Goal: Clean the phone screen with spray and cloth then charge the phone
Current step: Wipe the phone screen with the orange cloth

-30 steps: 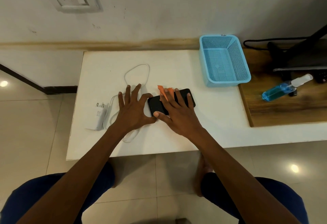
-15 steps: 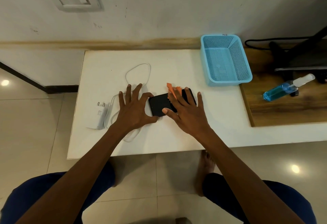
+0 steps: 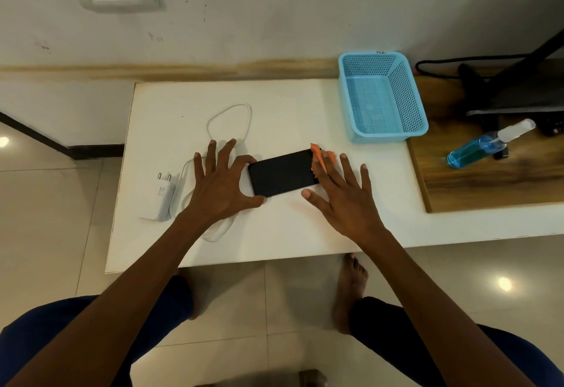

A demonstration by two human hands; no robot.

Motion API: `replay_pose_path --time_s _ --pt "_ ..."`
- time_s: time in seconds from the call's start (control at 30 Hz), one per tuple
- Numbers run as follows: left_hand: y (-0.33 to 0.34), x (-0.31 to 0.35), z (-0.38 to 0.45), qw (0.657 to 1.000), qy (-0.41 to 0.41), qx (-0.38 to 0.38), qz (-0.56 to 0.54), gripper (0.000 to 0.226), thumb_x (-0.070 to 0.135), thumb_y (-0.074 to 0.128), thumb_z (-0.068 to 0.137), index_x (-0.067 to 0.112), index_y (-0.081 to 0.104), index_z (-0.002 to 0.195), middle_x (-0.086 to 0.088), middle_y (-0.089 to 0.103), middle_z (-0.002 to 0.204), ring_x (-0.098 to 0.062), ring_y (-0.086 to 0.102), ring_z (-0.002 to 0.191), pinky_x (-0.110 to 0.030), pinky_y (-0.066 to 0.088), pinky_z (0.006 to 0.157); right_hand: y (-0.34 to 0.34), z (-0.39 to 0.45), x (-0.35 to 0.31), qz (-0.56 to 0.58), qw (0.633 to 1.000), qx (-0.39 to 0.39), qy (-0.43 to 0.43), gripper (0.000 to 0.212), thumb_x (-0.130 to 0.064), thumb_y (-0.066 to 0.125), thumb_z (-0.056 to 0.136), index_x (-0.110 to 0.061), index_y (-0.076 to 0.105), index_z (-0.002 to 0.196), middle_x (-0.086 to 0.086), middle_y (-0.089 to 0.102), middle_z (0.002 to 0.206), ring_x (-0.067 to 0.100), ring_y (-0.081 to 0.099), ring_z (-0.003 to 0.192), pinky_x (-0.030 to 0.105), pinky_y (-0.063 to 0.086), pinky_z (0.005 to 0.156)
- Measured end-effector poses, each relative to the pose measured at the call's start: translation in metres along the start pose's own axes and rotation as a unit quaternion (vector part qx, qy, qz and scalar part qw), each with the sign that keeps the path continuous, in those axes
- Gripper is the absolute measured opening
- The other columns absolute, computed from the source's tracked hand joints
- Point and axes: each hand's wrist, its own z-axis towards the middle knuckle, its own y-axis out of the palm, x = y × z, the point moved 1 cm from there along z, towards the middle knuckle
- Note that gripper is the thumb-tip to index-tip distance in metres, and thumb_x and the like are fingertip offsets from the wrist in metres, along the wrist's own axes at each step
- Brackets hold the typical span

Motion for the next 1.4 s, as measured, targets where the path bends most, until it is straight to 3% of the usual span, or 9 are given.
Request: replay_pose_path --time_s 0.1,0.23,0.4,0.57,0.73,0.93,1.17,1.4 --pt "0.001 -0.001 0.001 1.0 0.003 0.001 0.002 0.086 0.07 0.074 0.062 0.034 0.046 0.136 -0.002 0.01 0.162 -0.034 -0.005 0.15 -0.059 -0.005 0.116 0.008 -0.012 0.006 0.006 1.0 0.018 -0.024 0.075 -0.076 0.0 0.092 -0.037 -0.012 0.155 -0.021 -0.03 0.157 0.025 -0.001 0.154 0.062 0.01 0.12" --pt "0.003 -0.003 0.003 1.0 0.002 -0.007 -0.014 0.086 0.07 0.074 0.062 0.036 0.045 0.136 0.0 0.009 0.162 -0.033 -0.007 0.15 -0.058 -0.007 0.116 0.013 -0.02 0.008 0.008 0.999 0.026 -0.029 0.076 -0.076 0.004 0.093 -0.036 -0.013 0.156 -0.021 -0.03 0.158 0.024 -0.004 0.154 0.062 0.01 0.12" --pt "0.002 -0.003 0.004 1.0 0.004 -0.01 -0.005 0.086 0.069 0.074 0.063 0.036 0.045 0.137 -0.002 0.007 0.163 -0.033 -0.008 0.15 -0.058 -0.008 0.116 0.011 -0.018 -0.006 0.023 0.999 0.007 -0.022 0.081 -0.078 0.0 0.09 -0.033 -0.011 0.157 -0.012 -0.019 0.164 0.022 -0.009 0.153 0.061 0.007 0.12" --pt "0.001 -0.002 0.003 1.0 0.003 -0.012 0.003 0.087 0.07 0.073 0.064 0.035 0.044 0.139 -0.003 0.006 0.163 -0.034 -0.009 0.149 -0.058 -0.009 0.116 0.015 -0.013 -0.031 0.02 0.998 0.0 -0.061 0.083 -0.079 0.0 0.09 -0.032 -0.01 0.157 -0.011 -0.021 0.164 0.019 -0.014 0.153 0.06 0.003 0.121" --pt "0.001 -0.001 0.002 1.0 0.003 -0.012 -0.001 0.088 0.072 0.071 0.064 0.035 0.043 0.139 -0.003 0.004 0.164 -0.034 -0.01 0.15 -0.058 -0.009 0.116 0.022 -0.008 -0.059 -0.011 0.994 -0.021 -0.104 0.086 -0.077 0.006 0.092 -0.024 0.011 0.159 -0.003 -0.002 0.167 0.024 -0.003 0.154 0.061 0.006 0.119" --pt "0.0 0.0 0.001 1.0 0.002 -0.008 0.005 0.088 0.078 0.065 0.066 0.035 0.043 0.14 -0.004 0.006 0.164 -0.035 -0.008 0.15 -0.058 -0.008 0.116 0.026 -0.004 -0.072 -0.029 0.991 -0.019 -0.13 0.085 -0.078 0.004 0.091 -0.027 0.011 0.159 -0.003 0.001 0.167 0.025 -0.001 0.154 0.061 0.005 0.119" --pt "0.001 -0.001 0.003 1.0 -0.001 -0.016 0.001 0.088 0.072 0.071 0.065 0.034 0.043 0.139 -0.003 0.005 0.164 -0.034 -0.01 0.15 -0.058 -0.009 0.116 0.022 -0.007 -0.053 -0.055 0.994 -0.007 -0.098 0.081 -0.075 0.007 0.094 -0.027 0.019 0.158 -0.003 0.011 0.167 0.029 0.008 0.153 0.063 0.009 0.119" --pt "0.005 -0.003 0.005 1.0 0.001 -0.021 -0.003 0.088 0.072 0.071 0.063 0.036 0.042 0.138 -0.001 0.004 0.163 -0.032 -0.011 0.149 -0.057 -0.009 0.116 0.005 0.001 -0.014 -0.031 0.999 0.02 0.029 0.08 -0.077 -0.009 0.088 -0.036 -0.01 0.157 -0.007 0.0 0.167 0.026 0.0 0.154 0.061 0.007 0.12"
